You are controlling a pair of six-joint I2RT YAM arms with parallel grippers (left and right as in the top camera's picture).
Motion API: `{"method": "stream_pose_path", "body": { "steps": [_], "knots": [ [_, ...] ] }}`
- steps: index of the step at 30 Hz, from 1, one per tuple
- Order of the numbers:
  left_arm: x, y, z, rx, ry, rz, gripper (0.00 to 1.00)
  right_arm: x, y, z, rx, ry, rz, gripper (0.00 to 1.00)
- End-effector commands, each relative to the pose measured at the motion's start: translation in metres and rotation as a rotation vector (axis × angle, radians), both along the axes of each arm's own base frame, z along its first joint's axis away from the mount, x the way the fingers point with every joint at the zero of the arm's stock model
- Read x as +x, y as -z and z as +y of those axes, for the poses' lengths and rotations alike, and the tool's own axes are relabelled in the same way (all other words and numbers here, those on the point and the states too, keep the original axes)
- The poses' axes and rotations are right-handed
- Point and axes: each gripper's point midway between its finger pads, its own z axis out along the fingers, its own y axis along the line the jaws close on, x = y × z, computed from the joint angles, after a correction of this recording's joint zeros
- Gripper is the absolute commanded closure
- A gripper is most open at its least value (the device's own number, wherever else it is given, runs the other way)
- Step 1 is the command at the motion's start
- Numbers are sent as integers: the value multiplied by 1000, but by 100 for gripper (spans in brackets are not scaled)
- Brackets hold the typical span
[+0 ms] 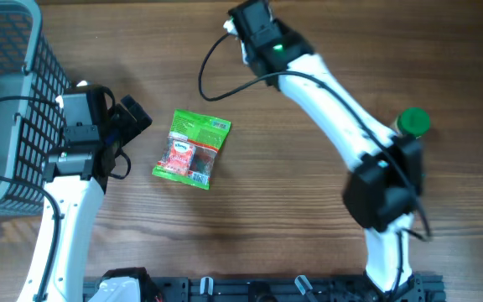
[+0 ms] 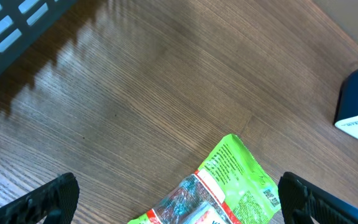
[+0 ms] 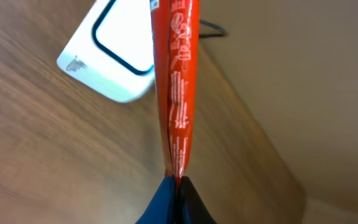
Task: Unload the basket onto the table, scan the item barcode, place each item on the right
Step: 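Carry the stick pack right and drop it beside the jar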
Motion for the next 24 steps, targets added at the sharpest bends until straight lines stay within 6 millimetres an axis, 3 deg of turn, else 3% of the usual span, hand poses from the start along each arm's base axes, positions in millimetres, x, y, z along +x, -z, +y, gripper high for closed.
{"method": "stream_pose_path", "body": {
  "steps": [1,4,6,11,17,20,21,23,24],
  "knots": [
    [0,-1,4,13,-6,-2,0,-30,-52,-32,229,161,-7,96],
    [0,-1,4,13,-6,-1,0,-60,-50,-57,343,258,125,96],
    [0,-1,4,13,-6,-1,0,-81,-36,-76,400,346,252,96],
    [0,-1,4,13,-6,-1,0,-125,18,-131,453,612,535,96],
    [0,-1,4,13,-6,-2,0,-170,91,-190,404,904,671,96],
    [0,-1,4,13,-6,-2,0,-185,120,-208,393,973,699,96],
    [0,-1,4,13,-6,-2,0,-188,126,-211,394,984,702,90],
    [0,-1,4,13,-6,-2,0,-193,139,-218,400,1003,702,61],
    [0,-1,4,13,-6,-2,0,-192,143,-220,405,1006,696,57]
  ]
}}
